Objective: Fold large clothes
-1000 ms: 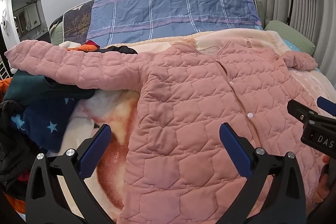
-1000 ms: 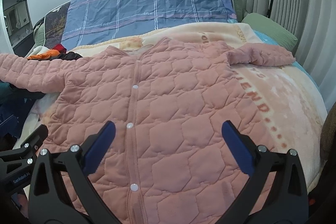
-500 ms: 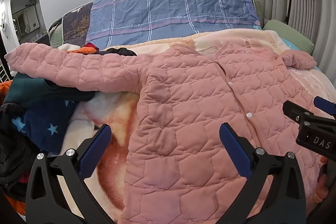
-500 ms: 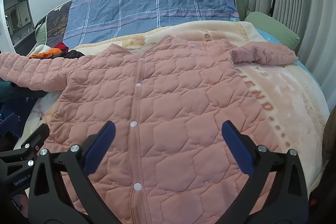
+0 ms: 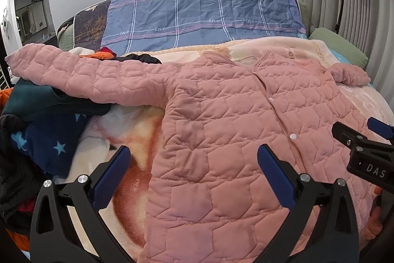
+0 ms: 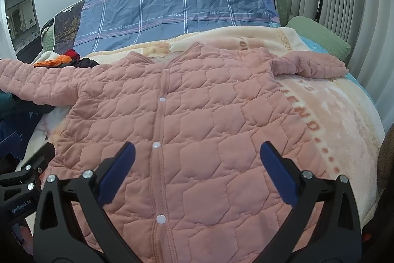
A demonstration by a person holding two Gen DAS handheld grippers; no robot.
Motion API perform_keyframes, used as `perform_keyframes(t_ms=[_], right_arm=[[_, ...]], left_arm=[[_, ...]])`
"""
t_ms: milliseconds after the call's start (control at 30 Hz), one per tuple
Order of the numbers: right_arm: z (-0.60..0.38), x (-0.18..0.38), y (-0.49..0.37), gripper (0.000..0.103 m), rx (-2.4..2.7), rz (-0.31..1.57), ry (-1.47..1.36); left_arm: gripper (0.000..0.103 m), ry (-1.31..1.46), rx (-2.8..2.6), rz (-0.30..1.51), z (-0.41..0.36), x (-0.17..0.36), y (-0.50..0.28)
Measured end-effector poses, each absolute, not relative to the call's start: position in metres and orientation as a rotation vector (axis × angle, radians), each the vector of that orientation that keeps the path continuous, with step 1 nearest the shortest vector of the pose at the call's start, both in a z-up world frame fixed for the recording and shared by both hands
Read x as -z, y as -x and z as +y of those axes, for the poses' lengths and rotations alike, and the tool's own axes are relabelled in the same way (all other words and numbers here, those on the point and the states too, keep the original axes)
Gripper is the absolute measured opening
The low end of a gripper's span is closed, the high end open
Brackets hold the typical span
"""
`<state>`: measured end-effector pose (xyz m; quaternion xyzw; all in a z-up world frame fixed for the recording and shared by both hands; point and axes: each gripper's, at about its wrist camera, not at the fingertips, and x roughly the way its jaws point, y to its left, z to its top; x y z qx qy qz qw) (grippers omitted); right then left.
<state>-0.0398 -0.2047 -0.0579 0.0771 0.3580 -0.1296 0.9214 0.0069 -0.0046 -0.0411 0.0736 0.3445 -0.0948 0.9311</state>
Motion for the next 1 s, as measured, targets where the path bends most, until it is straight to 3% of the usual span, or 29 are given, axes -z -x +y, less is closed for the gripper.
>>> perform_keyframes(t_ms=[133, 233, 300, 400, 467, 500, 600, 667, 867, 1000], right_arm=[[-0.203, 0.057, 0.04, 0.101, 0.26, 0.731, -0.151], [-0.203, 0.055, 0.04, 0.098, 0.258, 0.721, -0.144], [-0.203, 0.054, 0.042, 0.089, 0.246, 0.708, -0.147], [-0.207, 0.056, 0.042, 0.06, 0.236, 0.704, -0.156], [-0.212, 0.06, 0.038, 0.035, 0.212, 0.732, -0.175], [-0.214, 0.062, 0.037, 0.033, 0.202, 0.743, -0.184], [-0.22, 0.066, 0.037, 0.033, 0.18, 0.761, -0.22], [-0.222, 0.065, 0.038, 0.055, 0.18, 0.762, -0.232], [-0.224, 0.06, 0.04, 0.066, 0.173, 0.741, -0.231], [-0.226, 0.06, 0.037, 0.067, 0.177, 0.748, -0.24]], left_arm=[[0.097, -0.146, 0.203, 0.705, -0.004, 0.041, -0.008], [0.085, -0.102, 0.215, 0.715, 0.001, 0.04, -0.011], [0.075, -0.064, 0.234, 0.725, 0.006, 0.04, -0.014], [0.062, -0.018, 0.246, 0.713, 0.019, 0.032, -0.022], [0.053, 0.038, 0.247, 0.689, 0.037, 0.021, -0.029], [0.049, 0.08, 0.237, 0.677, 0.052, 0.013, -0.036], [0.049, 0.176, 0.152, 0.65, 0.104, -0.01, -0.062], [0.055, 0.251, 0.032, 0.61, 0.15, -0.025, -0.079], [0.088, 0.5, -0.284, 0.526, 0.269, -0.044, -0.118], [0.088, 0.595, -0.315, 0.551, 0.308, -0.045, -0.158]])
